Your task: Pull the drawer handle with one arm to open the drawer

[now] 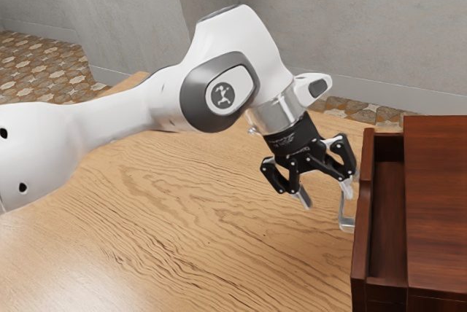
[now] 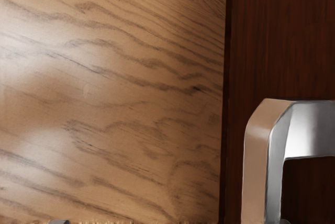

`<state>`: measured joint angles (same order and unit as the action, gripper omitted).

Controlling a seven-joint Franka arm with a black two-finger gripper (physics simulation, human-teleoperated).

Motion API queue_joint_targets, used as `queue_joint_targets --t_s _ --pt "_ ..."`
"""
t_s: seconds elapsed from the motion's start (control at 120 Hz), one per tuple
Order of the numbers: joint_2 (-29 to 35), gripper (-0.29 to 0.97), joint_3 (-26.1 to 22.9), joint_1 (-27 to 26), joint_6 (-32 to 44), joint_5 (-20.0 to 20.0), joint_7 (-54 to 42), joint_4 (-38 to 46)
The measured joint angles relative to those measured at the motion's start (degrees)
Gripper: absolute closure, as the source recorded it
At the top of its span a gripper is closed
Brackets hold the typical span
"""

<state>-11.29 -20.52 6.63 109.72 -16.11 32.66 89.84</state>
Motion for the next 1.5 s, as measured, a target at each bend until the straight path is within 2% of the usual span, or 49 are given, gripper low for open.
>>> queue_joint_targets --t_s 0.283,0.408,0.508,0.717,0.917,1.075,1.5 --pt "2.0 0.22 5.7 -0.9 -4.3 -0.7 -3.1 1.0" --pt "4.4 0.22 11.4 -4.4 -6.0 -1.0 -5.0 2.7" --pt "6.1 0.22 13.5 -5.4 -7.6 -1.1 -6.9 4.3" --pt "7.9 0.22 14.4 -4.7 -10.2 -0.7 -11.7 5.9" --pt "8.7 0.22 14.4 -2.5 -11.4 1.7 -16.5 6.2" --pt "9.3 0.22 14.6 -3.2 -12.2 2.5 -19.7 6.2" --pt "10.8 0.10 14.5 -2.3 -12.9 2.3 -24.7 6.2"
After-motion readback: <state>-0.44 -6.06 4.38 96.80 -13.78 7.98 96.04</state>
